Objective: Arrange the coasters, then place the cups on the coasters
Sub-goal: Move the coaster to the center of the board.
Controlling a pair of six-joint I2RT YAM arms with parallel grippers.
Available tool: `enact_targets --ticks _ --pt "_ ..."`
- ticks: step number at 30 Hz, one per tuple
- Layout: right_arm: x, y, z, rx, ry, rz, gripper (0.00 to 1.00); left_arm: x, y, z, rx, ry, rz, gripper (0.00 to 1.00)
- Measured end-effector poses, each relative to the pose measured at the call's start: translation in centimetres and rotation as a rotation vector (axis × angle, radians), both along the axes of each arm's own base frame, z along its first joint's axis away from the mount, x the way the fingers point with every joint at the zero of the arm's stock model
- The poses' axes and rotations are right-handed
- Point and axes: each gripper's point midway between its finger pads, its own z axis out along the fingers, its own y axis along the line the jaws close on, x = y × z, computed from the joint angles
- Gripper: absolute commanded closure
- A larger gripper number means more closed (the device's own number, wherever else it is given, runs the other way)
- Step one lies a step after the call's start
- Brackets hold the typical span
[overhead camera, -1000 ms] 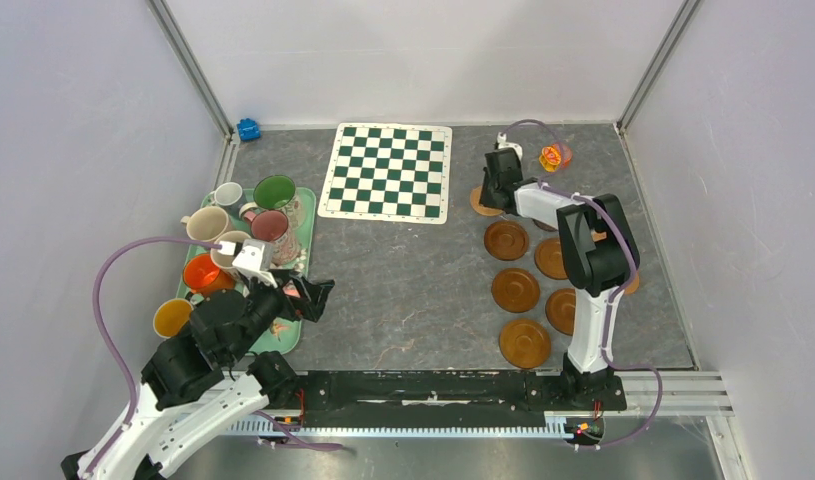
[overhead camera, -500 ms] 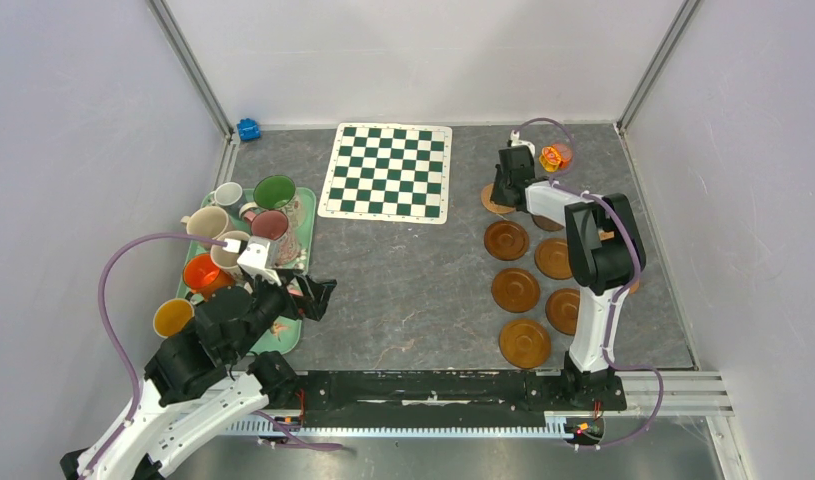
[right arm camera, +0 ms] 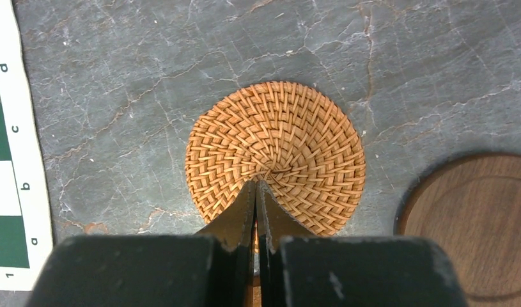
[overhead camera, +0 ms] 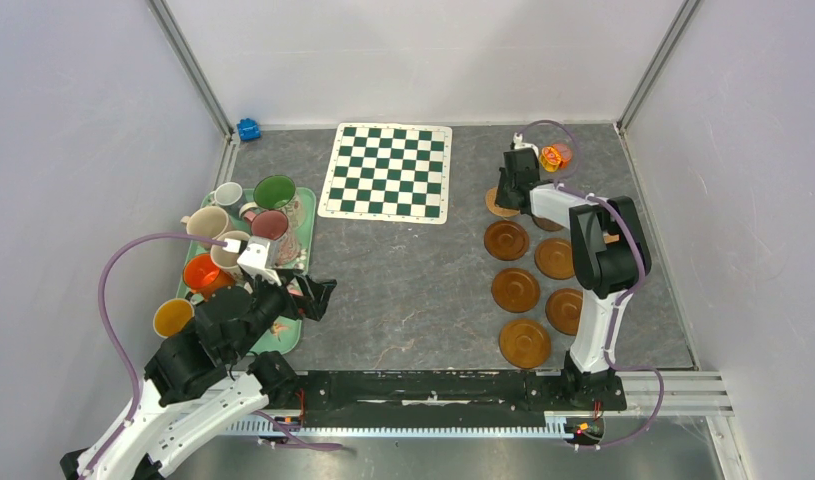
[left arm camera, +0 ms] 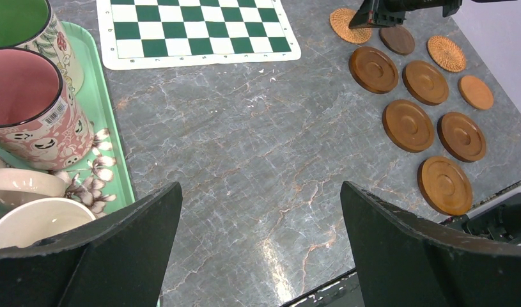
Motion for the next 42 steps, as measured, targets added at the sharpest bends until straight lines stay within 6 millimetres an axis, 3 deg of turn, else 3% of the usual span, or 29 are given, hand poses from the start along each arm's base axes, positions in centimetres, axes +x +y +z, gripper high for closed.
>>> enact_targets --ticks 9,15,19,23,24,27,30,33,37,42 --pt "0.3 0.8 0.7 -0.002 0.048 0.1 0.97 0.0 0.0 0.0 0.0 0.0 -0.001 0.0" --pt "2.7 2.6 5.1 0.05 -0.018 0.17 0.83 0.1 -0.6 -0.5 0.019 0.026 -0.018 0.0" --pt "2.0 3.9 8.4 0.089 -0.058 0.21 0.69 0.6 -1.2 -0.9 0.052 0.058 -0.019 0.0" --pt "-1.5 5.2 12.7 0.129 -0.121 0.261 0.51 1.4 -1.7 -0.8 0.09 0.088 -0.007 0.0" --pt "-2.5 5.6 13.7 0.137 -0.137 0.276 0.41 1.7 -1.8 -0.7 0.101 0.094 0.0 0.0" --pt "-5.6 6.8 16.7 0.161 -0.197 0.334 0.27 2.5 -1.9 0.0 0.13 0.105 0.029 0.0" --pt "-8.7 7.8 19.3 0.177 -0.257 0.385 0.03 3.4 -1.9 0.8 0.166 0.118 0.065 0.0" --pt "-11.6 8.8 20.8 0.193 -0.304 0.431 0.02 4.2 -1.8 1.1 0.21 0.143 0.106 0.0" --pt "-16.2 10.7 20.1 0.225 -0.332 0.511 0.02 5.1 -1.7 0.5 0.265 0.184 0.16 0.0" --pt "-22.7 13.0 15.8 0.264 -0.257 0.648 0.02 6.7 1.0 -1.0 0.363 0.252 0.319 0.0"
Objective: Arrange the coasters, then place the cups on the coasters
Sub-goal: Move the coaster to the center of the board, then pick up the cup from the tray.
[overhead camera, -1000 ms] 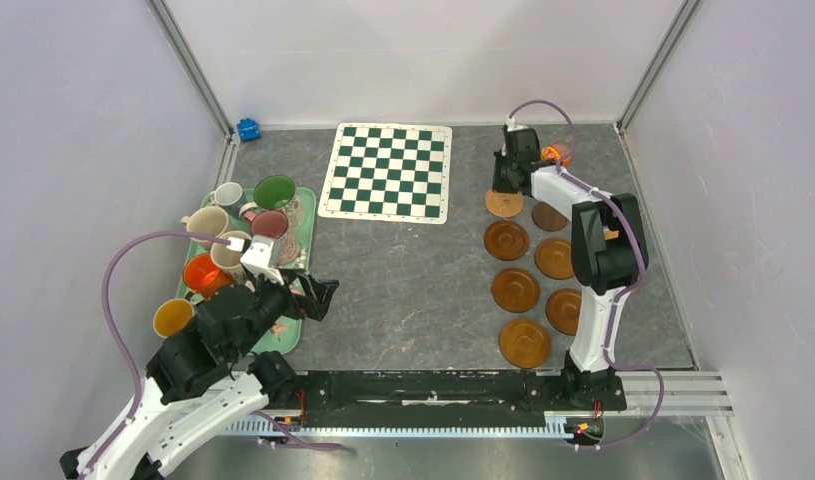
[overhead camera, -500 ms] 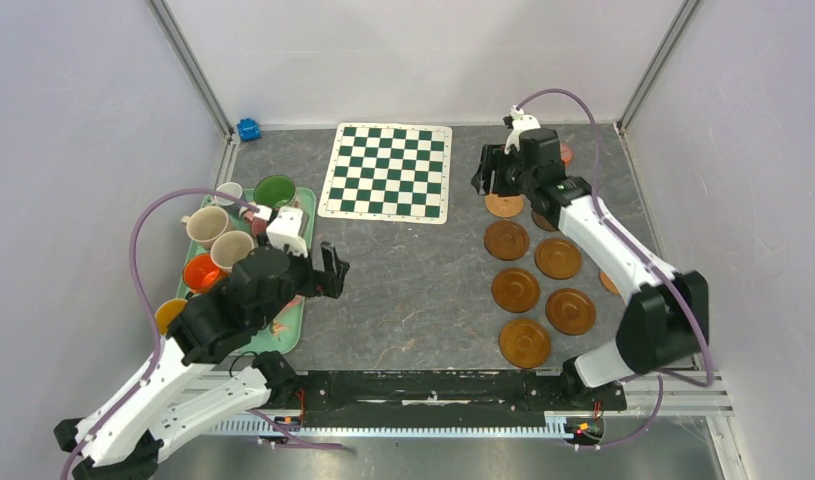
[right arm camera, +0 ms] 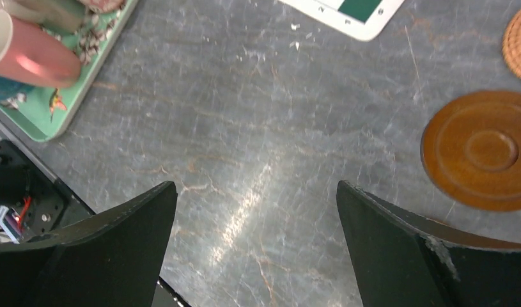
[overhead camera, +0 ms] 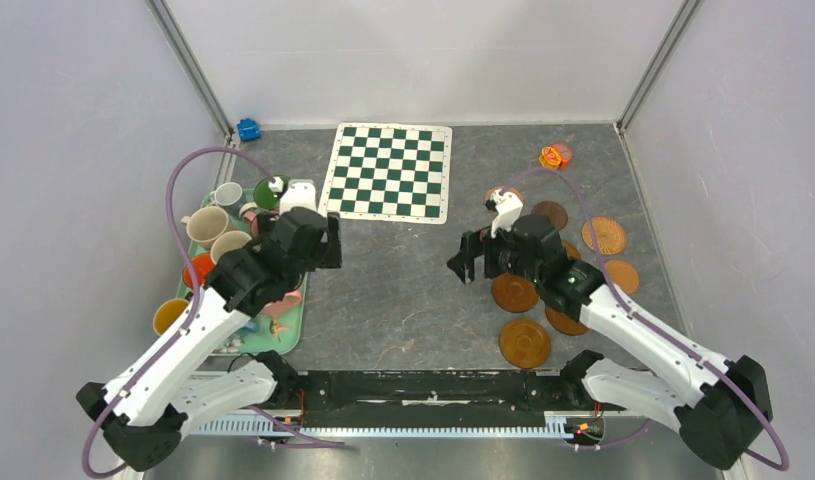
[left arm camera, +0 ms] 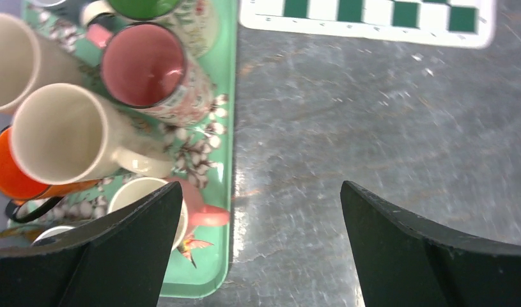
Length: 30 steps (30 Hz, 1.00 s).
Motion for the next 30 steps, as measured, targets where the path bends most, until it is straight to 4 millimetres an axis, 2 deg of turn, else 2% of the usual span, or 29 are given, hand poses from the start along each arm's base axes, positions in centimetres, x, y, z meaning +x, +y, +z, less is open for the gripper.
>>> enact_targets --ticks 3,5,9,12,14,15,17,20,23,30 --pt "-1.8 -0.6 -1.4 0.005 0.006 0.016 0.02 1.5 2.5 -0.1 0.013 0.02 0.124 0.0" --pt "-2.4 -1.0 -1.6 0.013 -0.003 0.018 0.02 2.5 4.2 -0.1 -0.002 0.038 0.206 0.02" --pt "-3.3 -1.6 -1.5 0.031 -0.027 0.021 0.02 4.9 6.4 0.0 -0.011 0.065 0.299 0.14" --pt "-3.9 -2.0 -1.8 0.041 -0.035 0.026 0.03 7.8 7.6 0.0 -0.007 0.094 0.344 0.26" --pt "-4.4 -2.1 -2.1 0.045 -0.031 0.035 0.03 9.7 8.3 -0.5 -0.01 0.124 0.368 0.34" --pt "-4.5 -2.1 -2.3 0.048 -0.027 0.038 0.04 11.4 8.5 -1.1 -0.011 0.148 0.366 0.36" --pt "-5.0 -2.1 -2.7 0.054 -0.015 0.044 0.04 12.5 9.3 -1.9 -0.013 0.176 0.381 0.39" --pt "-5.5 -2.3 -3.2 0.06 0.0 0.048 0.05 14.9 9.6 -3.4 -0.023 0.215 0.358 0.4" --pt "-5.7 -2.3 -3.1 0.065 0.001 0.049 0.05 16.6 9.6 -4.9 -0.027 0.249 0.331 0.45" --pt "-6.2 -2.6 -4.0 0.032 0.048 0.056 0.05 20.7 9.2 -7.5 -0.039 0.296 0.27 0.49"
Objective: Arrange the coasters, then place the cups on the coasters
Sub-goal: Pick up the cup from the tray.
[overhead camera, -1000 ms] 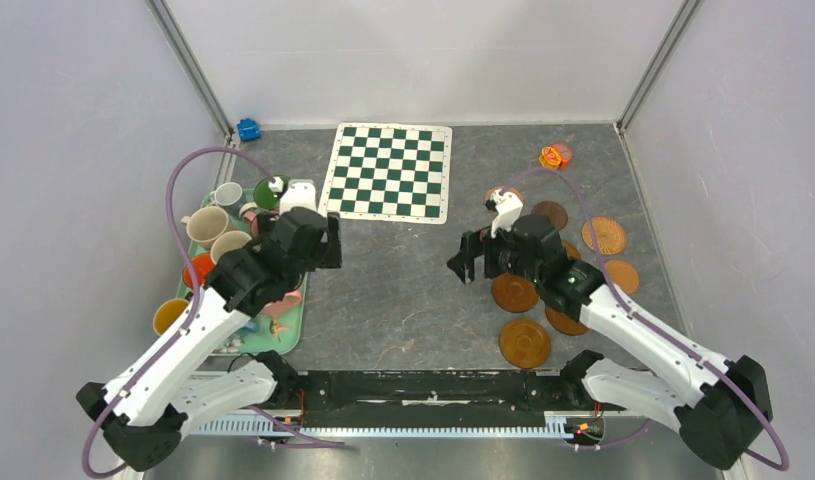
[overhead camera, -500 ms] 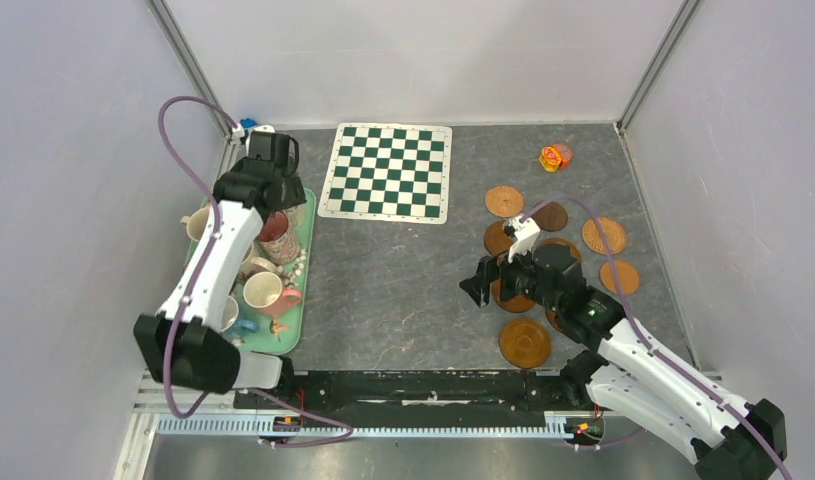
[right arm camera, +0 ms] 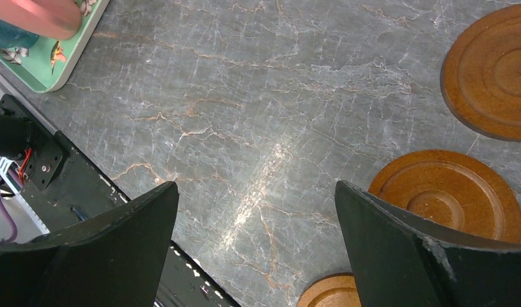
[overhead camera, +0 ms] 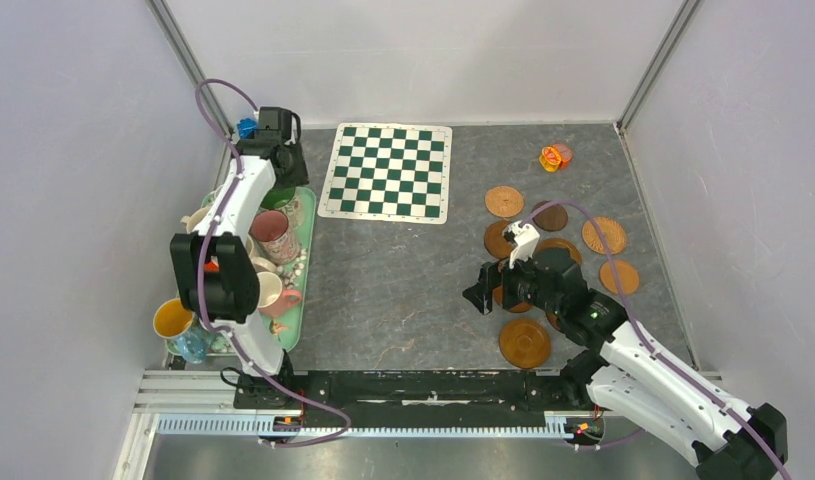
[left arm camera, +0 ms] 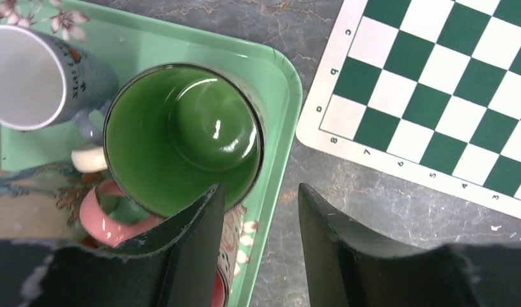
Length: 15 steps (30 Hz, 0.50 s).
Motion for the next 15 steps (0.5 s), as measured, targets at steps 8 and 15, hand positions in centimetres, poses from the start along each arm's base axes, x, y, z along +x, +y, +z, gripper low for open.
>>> enact_targets --ticks 8,15 --pt "0.2 0.0 0.4 -0.02 0.005 0.002 0.05 1.7 1.1 -3.3 -0.044 0.067 -0.02 0.58" --pt "0.3 0.0 0.3 -0.054 0.022 0.011 0.05 1.9 0.5 -4.6 -0.057 0.092 -0.057 0.66"
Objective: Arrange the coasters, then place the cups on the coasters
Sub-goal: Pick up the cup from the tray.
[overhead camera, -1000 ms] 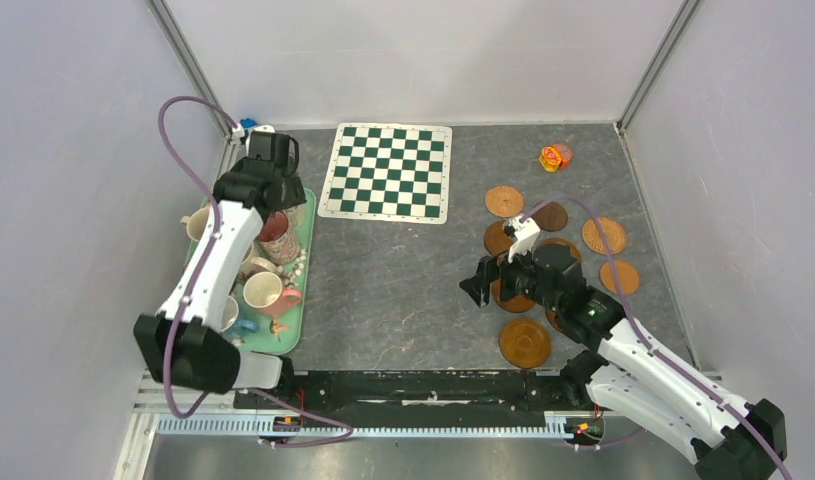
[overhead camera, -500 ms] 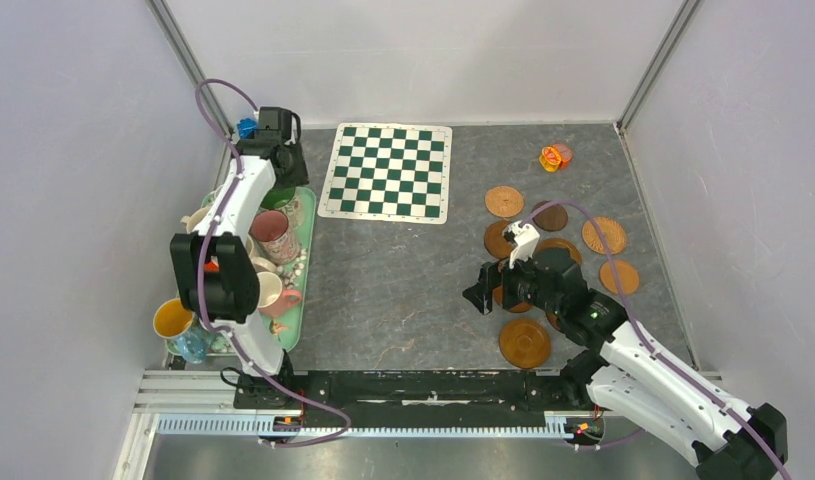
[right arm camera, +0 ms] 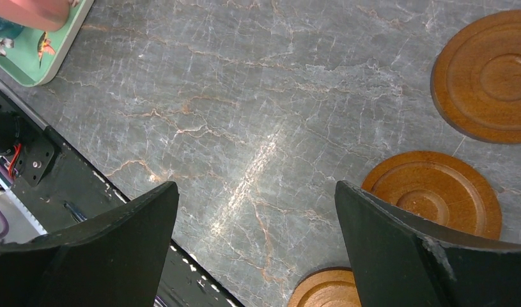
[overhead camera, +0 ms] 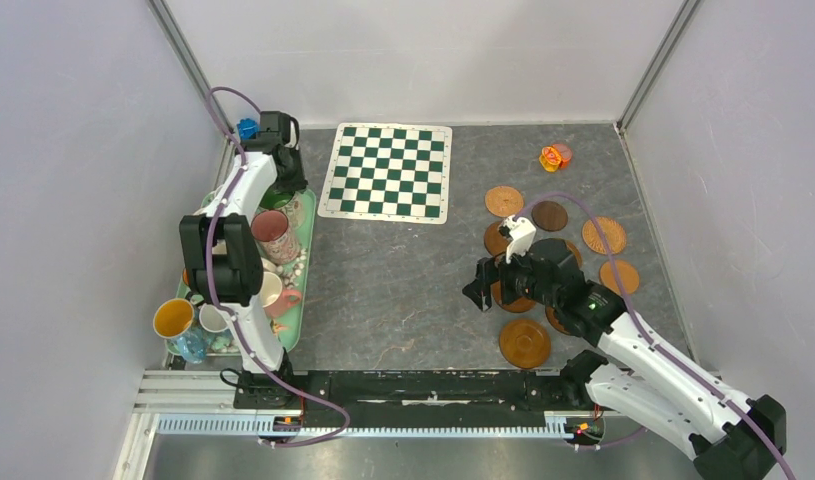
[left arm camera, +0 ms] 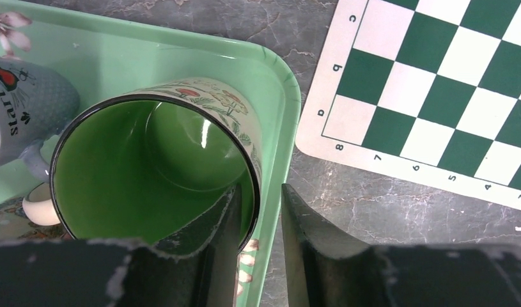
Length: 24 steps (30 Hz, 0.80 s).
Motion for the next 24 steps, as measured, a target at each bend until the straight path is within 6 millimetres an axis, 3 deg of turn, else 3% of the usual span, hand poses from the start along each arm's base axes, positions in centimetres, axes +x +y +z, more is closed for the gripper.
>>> enact_targets --ticks 11,19,24 --pt "0.1 -0.4 0.7 -0.015 -0.018 -0.004 0.04 0.0 -0.2 -0.3 0.005 0.009 -0.044 0.67" --pt "0.2 -0.7 1.2 -0.013 -0.037 -0.019 0.04 0.2 0.0 -2.0 0.014 0.053 -0.06 0.91" --pt "0.2 -0.9 1.6 -0.01 -0.049 -0.029 0.04 0.0 0.0 -1.9 0.022 0.072 -0.069 0.98"
